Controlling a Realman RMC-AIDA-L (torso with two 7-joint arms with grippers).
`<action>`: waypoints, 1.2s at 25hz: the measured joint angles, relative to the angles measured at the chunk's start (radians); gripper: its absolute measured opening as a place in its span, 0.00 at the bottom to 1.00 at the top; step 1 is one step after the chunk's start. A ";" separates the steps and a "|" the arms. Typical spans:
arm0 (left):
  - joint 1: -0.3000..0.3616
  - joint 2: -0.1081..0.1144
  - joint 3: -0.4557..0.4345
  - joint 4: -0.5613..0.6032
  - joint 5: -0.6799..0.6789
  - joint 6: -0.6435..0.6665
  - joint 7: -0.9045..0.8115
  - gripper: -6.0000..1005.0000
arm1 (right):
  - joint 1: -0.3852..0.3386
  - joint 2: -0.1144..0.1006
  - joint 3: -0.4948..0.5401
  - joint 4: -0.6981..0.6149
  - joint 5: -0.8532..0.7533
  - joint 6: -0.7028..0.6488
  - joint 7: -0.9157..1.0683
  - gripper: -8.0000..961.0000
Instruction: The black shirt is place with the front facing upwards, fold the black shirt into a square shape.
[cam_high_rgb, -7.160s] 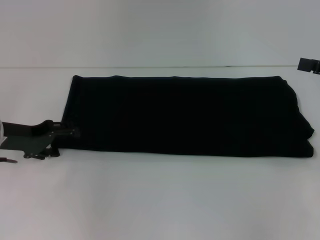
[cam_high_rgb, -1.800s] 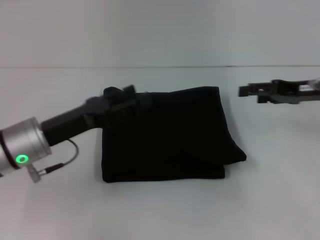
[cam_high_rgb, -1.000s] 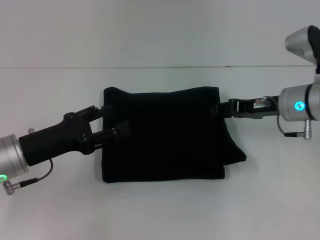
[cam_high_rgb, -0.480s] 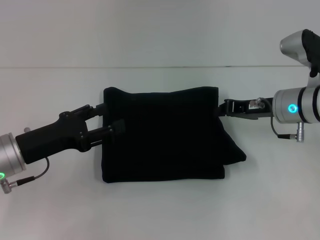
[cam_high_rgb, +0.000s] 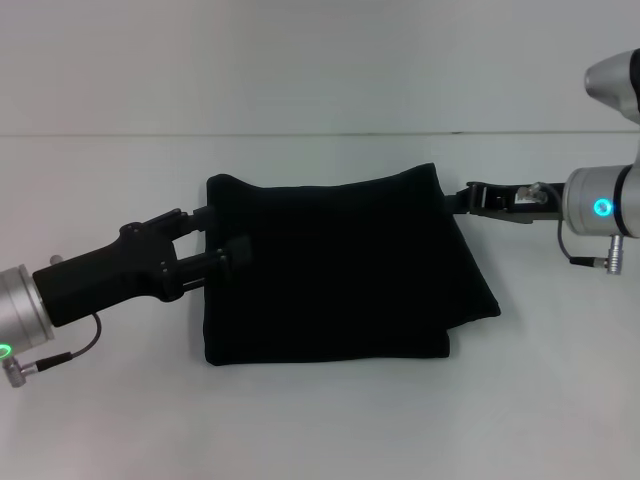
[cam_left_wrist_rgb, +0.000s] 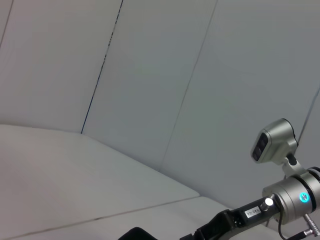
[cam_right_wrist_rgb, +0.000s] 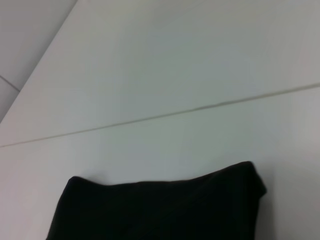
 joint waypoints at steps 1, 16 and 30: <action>-0.001 0.000 0.000 0.000 0.000 0.000 -0.004 0.81 | -0.003 -0.001 0.000 -0.003 0.000 0.001 0.000 0.01; -0.008 0.000 -0.003 0.001 -0.004 0.000 -0.038 0.81 | -0.046 -0.008 0.003 -0.043 0.001 0.003 -0.042 0.11; -0.005 0.048 0.054 0.026 0.006 0.140 -0.074 0.81 | -0.105 -0.080 -0.001 -0.107 0.001 -0.339 0.044 0.59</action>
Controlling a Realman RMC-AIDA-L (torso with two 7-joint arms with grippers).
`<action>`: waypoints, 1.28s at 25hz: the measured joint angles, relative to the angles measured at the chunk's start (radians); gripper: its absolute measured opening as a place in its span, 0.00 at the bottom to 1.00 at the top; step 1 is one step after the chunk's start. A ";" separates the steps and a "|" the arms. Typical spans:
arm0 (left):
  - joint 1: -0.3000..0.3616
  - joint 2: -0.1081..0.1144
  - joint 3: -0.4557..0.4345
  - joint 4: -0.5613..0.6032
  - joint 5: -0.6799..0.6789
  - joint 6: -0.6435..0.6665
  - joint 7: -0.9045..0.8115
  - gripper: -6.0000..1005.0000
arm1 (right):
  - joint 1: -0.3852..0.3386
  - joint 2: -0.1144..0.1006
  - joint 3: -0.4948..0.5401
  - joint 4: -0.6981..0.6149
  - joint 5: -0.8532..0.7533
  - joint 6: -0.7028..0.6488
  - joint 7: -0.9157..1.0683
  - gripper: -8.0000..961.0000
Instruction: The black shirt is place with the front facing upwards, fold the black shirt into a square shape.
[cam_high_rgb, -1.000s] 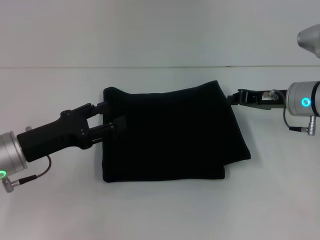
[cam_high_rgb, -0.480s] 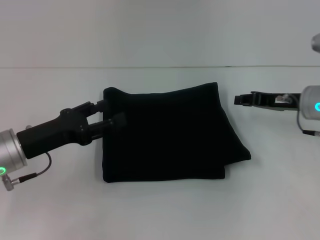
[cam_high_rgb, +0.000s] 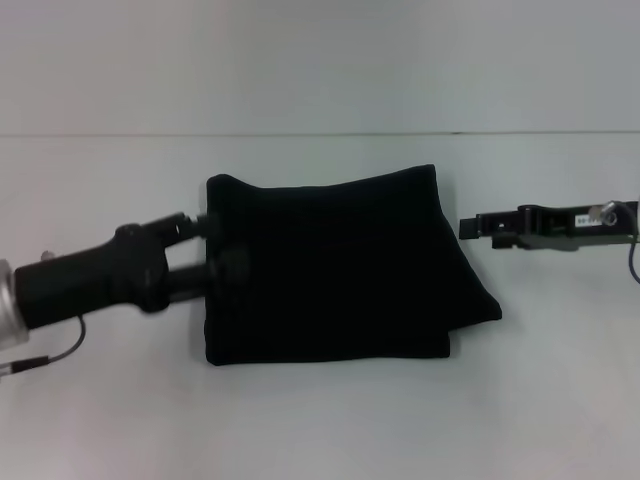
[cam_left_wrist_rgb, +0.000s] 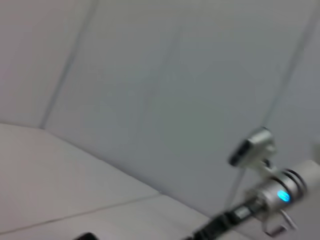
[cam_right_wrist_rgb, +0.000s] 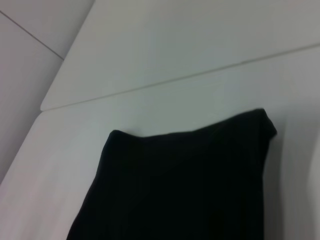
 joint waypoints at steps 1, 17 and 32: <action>0.006 0.003 0.019 0.016 0.001 0.032 0.015 0.81 | -0.001 -0.004 -0.001 0.006 -0.007 -0.007 0.018 0.64; 0.041 -0.007 0.032 0.073 -0.004 0.067 0.050 0.80 | 0.031 0.040 -0.012 0.100 -0.089 0.028 0.077 0.82; 0.031 -0.007 0.024 0.070 -0.012 0.053 0.048 0.80 | -0.015 0.052 0.029 0.088 -0.075 0.016 0.051 0.60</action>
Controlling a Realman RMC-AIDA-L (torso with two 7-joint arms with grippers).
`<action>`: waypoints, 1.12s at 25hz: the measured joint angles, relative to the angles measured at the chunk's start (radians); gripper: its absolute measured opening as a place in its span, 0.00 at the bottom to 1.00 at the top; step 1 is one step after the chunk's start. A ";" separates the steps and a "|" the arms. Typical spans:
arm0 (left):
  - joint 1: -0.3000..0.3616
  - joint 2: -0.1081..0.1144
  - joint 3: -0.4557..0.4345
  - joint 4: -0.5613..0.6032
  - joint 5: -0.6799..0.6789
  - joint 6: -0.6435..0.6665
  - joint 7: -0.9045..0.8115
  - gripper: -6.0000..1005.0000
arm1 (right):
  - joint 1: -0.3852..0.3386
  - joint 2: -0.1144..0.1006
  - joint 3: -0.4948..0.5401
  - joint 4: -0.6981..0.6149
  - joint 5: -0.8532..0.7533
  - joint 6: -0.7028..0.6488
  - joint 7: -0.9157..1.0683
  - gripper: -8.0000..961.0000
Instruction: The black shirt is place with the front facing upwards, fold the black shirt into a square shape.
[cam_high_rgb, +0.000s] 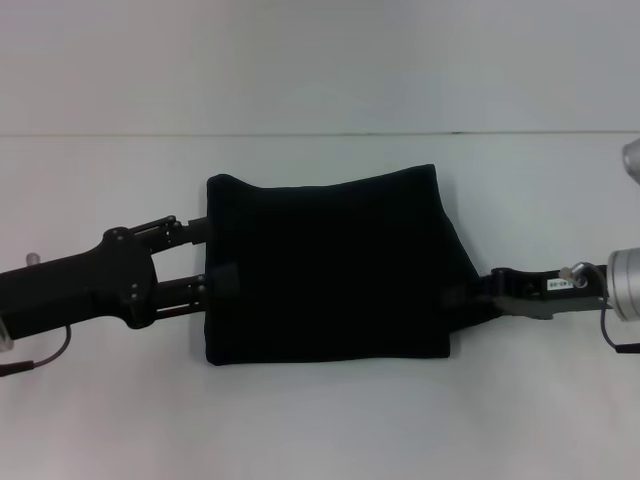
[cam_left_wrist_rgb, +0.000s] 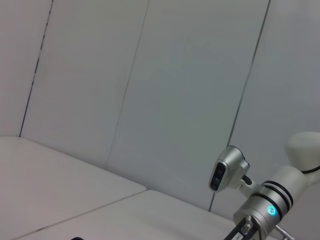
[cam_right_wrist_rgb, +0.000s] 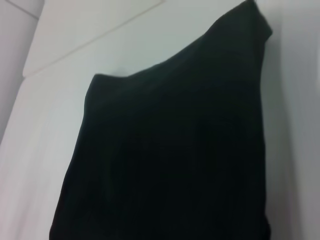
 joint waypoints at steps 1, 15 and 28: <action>0.000 0.000 0.000 0.000 0.000 0.000 0.000 0.80 | -0.005 0.000 0.011 0.000 0.000 -0.001 -0.007 0.55; -0.002 0.000 -0.013 -0.004 -0.001 -0.011 -0.015 0.80 | -0.047 -0.004 0.068 -0.001 0.000 -0.018 -0.060 0.09; -0.004 0.000 -0.014 -0.009 -0.001 -0.025 -0.018 0.80 | -0.104 0.004 0.131 -0.031 0.000 -0.061 -0.107 0.04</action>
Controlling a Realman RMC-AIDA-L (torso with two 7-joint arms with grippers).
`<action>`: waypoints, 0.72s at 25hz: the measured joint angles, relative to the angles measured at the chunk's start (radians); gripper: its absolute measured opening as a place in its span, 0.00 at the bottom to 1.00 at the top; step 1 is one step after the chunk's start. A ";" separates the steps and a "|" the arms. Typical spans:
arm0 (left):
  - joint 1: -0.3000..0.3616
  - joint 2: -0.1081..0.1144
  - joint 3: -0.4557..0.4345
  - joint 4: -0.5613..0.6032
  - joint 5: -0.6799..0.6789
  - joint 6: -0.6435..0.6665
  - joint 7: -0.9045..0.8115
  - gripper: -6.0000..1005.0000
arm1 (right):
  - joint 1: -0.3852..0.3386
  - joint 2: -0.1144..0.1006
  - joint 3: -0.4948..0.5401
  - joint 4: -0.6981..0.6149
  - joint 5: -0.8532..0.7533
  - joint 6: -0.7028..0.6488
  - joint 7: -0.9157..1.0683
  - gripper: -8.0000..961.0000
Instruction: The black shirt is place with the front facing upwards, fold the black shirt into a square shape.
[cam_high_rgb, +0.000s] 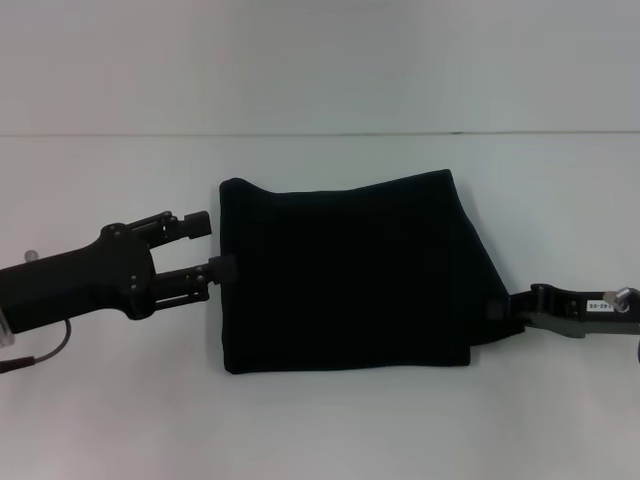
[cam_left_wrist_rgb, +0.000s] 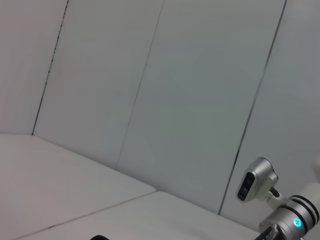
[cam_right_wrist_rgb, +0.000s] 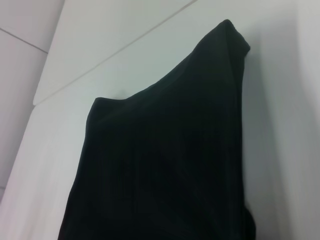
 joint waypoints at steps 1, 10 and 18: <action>-0.001 0.000 0.000 0.000 0.000 0.000 -0.002 0.80 | -0.003 0.000 0.002 -0.003 0.001 -0.001 0.000 0.04; -0.005 0.000 0.000 0.000 0.000 0.000 -0.023 0.81 | -0.031 0.000 0.015 -0.021 0.007 -0.010 -0.008 0.04; -0.011 0.000 0.000 0.004 0.000 0.001 -0.043 0.81 | -0.036 -0.007 0.019 -0.023 0.008 -0.022 -0.030 0.08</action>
